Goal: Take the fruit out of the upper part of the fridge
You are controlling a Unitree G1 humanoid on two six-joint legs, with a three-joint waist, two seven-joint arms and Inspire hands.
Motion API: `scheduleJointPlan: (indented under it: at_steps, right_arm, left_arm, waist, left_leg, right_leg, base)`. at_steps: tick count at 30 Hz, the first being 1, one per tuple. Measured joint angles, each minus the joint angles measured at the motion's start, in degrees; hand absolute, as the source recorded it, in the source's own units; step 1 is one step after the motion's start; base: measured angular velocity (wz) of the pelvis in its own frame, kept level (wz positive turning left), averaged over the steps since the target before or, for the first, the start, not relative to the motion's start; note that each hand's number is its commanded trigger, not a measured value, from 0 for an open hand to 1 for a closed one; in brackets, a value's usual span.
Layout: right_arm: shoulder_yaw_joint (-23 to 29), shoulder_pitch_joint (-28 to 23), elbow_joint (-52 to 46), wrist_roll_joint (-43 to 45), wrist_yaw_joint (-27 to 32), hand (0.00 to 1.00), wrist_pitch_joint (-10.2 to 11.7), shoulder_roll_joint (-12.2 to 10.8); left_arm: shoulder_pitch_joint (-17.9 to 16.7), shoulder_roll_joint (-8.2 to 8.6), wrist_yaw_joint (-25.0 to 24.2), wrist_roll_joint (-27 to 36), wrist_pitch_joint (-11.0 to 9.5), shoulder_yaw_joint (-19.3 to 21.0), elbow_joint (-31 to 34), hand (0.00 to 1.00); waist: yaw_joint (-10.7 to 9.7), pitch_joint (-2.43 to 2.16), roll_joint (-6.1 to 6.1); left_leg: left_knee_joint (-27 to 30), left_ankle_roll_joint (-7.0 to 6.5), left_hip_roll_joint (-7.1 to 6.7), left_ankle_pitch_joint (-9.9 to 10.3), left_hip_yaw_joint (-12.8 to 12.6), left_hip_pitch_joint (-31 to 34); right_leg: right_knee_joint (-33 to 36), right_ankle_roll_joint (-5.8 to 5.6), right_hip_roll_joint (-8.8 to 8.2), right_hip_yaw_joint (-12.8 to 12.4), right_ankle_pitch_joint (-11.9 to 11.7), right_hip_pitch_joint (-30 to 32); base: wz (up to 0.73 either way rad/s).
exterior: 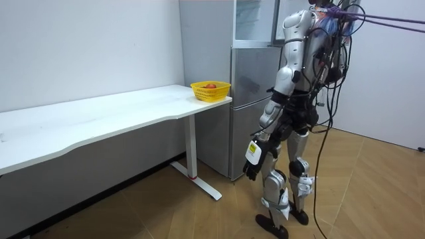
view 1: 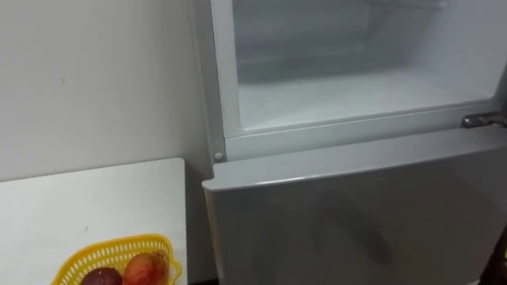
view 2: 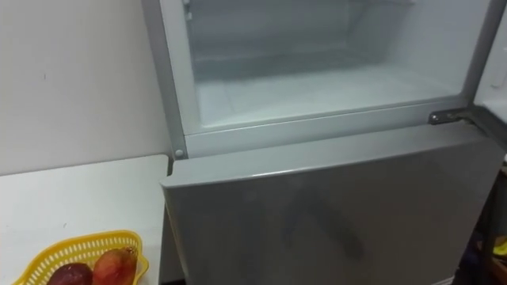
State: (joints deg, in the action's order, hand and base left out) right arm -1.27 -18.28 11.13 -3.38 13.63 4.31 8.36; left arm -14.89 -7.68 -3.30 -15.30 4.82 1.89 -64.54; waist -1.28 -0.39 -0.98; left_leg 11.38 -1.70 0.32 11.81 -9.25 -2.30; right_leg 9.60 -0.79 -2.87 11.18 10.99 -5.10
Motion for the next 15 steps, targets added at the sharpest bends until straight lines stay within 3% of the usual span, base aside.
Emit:
scheduleJointPlan:
  at_steps: [8,12,15]
  right_arm:
    - [0.49,1.32,25.71,-12.04,0.73,0.00,-0.24,-0.13]
    - [0.97,1.49,32.94,-11.90,0.73,0.00,-0.17,-0.16]
    - [1.13,2.45,37.75,-7.06,0.45,0.00,-0.18,-0.17]
  left_arm:
    - [-0.32,0.07,0.61,-0.06,0.25,0.08,0.47,0.00]
    - [-0.21,0.10,0.70,0.01,0.26,0.02,0.35,0.00]
    - [0.91,0.11,0.33,-0.27,0.24,0.27,0.36,0.00]
  waist:
    - [-0.66,0.02,0.46]
    - [-0.90,0.04,0.49]
    - [-0.67,0.18,0.70]
  left_leg:
    - [0.08,-0.06,-0.23,0.05,0.58,-0.31]
    - [0.02,-0.04,-0.18,0.05,0.54,-0.45]
    - [0.07,-0.02,-0.14,0.05,0.44,-0.41]
  right_leg:
    - [-0.92,-0.13,-0.17,1.26,0.11,-1.24]
    - [-0.99,-0.09,-0.08,1.12,0.15,-1.47]
    - [-1.01,-0.04,-0.08,1.04,0.20,-1.40]
  base:
    - [0.05]
    - [0.03]
    - [0.00]
